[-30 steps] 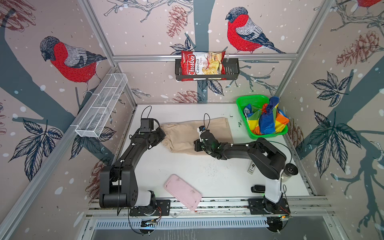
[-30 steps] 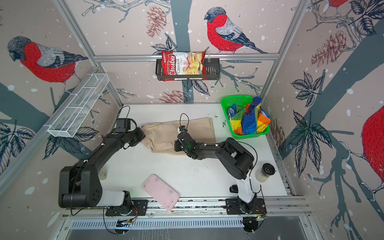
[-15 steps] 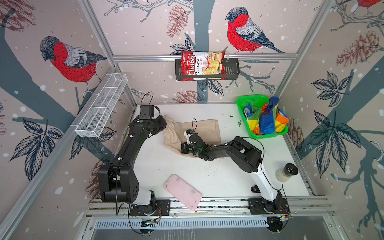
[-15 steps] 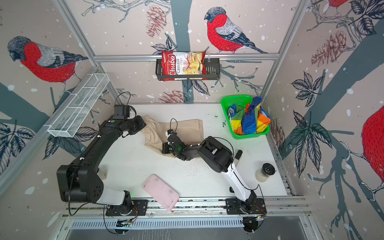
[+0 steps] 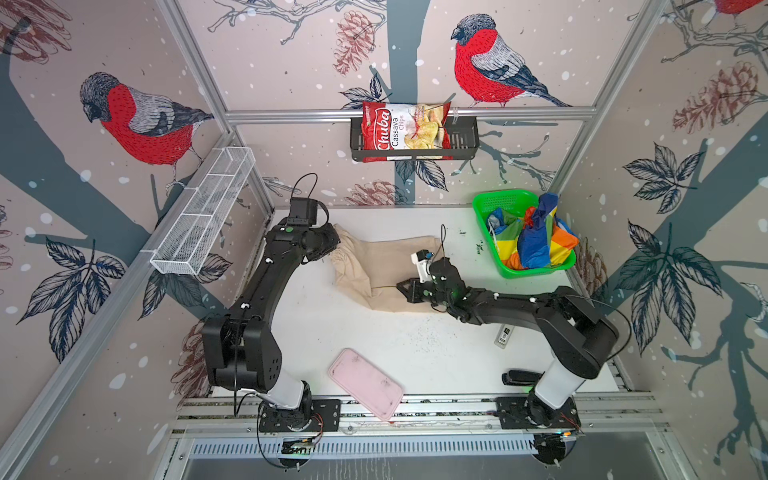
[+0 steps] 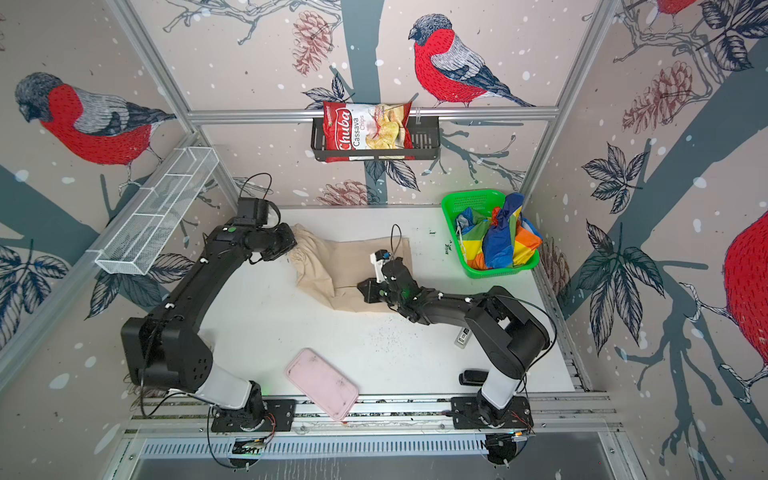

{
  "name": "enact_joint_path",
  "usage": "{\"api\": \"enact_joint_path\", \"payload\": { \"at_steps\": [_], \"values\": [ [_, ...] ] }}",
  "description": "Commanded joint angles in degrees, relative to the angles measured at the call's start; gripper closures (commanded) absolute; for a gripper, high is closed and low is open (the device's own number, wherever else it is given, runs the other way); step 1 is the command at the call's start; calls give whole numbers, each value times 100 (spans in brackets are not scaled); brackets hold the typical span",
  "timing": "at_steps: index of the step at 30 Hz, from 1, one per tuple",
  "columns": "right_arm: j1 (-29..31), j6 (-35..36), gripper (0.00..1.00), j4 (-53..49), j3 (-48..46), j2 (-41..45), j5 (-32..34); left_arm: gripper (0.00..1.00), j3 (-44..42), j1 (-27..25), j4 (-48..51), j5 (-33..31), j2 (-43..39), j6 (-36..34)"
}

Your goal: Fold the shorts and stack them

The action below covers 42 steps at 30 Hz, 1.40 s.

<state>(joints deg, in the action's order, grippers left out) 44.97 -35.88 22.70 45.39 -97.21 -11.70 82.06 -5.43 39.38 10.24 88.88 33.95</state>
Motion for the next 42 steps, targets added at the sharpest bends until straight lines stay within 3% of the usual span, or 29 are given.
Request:
{"api": "enact_joint_path", "payload": {
  "at_steps": [1, 9, 15, 20, 30, 33, 39, 42],
  "values": [
    [-195, 293, 88, -653, -450, 66, 362, 100, 477, -49, 392, -330, 185, -381],
    [-226, 38, 95, 215, -1120, -483, 24, 100, 1313, -555, 879, -812, 615, -515],
    [-9, -388, 96, 1065, -1221, -1090, -96, 100, 2165, -1600, 1210, -1203, 1273, -362],
    [-106, -473, 96, 1262, -1481, -1070, 126, 100, 2833, -2262, 1590, -1409, 2140, -323],
    [-138, -481, 96, 1877, -1877, -849, 308, 100, 3262, -2953, 1607, -1546, 3438, -157],
    [-128, -508, 97, 2216, -2125, -505, 212, 100, 3294, -2981, 1642, -1636, 3666, -131],
    [-172, -237, 100, 1036, -2414, 1495, 1117, 100, 3114, -2982, 1549, -1769, 3814, -126],
    [-192, -41, 99, 582, -2473, 2011, 1426, 100, 3108, -2981, 1522, -1779, 3852, -133]
  ]
}}
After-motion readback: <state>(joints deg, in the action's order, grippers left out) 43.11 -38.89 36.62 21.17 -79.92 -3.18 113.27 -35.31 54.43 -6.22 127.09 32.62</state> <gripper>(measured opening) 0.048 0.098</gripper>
